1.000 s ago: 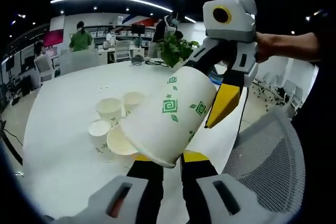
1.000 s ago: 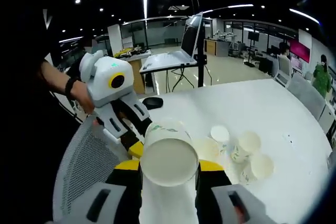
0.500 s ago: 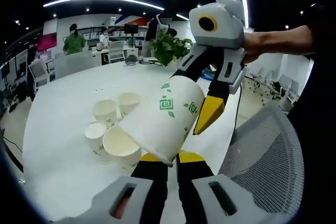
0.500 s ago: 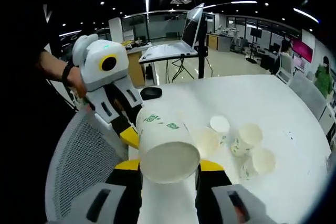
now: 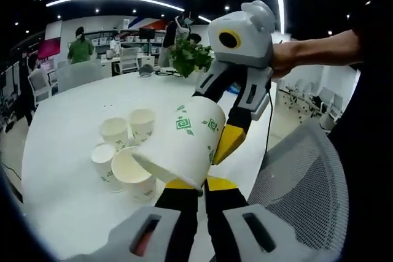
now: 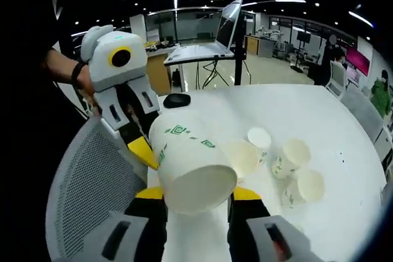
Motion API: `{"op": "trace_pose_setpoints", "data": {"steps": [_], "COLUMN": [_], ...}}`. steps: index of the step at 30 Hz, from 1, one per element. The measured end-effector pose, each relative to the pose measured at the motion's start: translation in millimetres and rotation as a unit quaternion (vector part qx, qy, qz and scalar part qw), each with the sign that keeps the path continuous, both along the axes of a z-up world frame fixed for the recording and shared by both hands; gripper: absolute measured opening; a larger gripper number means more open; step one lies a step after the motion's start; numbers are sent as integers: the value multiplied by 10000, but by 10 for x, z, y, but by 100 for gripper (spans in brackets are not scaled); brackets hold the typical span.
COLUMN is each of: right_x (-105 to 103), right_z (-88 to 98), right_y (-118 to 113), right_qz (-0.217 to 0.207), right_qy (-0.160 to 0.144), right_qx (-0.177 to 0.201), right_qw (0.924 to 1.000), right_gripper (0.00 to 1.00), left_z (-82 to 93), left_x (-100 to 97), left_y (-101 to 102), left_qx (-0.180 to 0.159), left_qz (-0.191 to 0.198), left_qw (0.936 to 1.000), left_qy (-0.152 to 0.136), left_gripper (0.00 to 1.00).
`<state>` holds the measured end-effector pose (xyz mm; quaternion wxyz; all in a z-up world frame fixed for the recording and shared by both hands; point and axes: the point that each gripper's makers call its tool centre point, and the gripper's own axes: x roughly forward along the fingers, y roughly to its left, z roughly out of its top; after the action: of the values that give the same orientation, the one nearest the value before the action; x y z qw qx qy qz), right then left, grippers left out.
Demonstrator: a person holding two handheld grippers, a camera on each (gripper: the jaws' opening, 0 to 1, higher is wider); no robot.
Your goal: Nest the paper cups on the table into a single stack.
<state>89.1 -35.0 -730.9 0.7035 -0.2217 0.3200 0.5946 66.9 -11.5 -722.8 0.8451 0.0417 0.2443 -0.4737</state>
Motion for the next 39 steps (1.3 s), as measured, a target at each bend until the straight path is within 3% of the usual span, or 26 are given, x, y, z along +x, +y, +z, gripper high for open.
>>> {"op": "trace_pose_setpoints", "data": {"steps": [9,39], "right_x": [9,-62], "right_z": [-40,-168], "right_y": [17,82], "right_qz": [5,103], "right_qy": [29,87], "right_qx": [0,-83], "right_qw": [10000,9999], "right_gripper": [32,31], "left_z": [163,282], "left_x": [-68,-3], "left_y": [-80,-149], "left_qx": [-175,-315], "left_qz": [-9,-88], "left_qw": [9998,9995], "left_qy": [28,-3], "left_gripper": [1,0]}}
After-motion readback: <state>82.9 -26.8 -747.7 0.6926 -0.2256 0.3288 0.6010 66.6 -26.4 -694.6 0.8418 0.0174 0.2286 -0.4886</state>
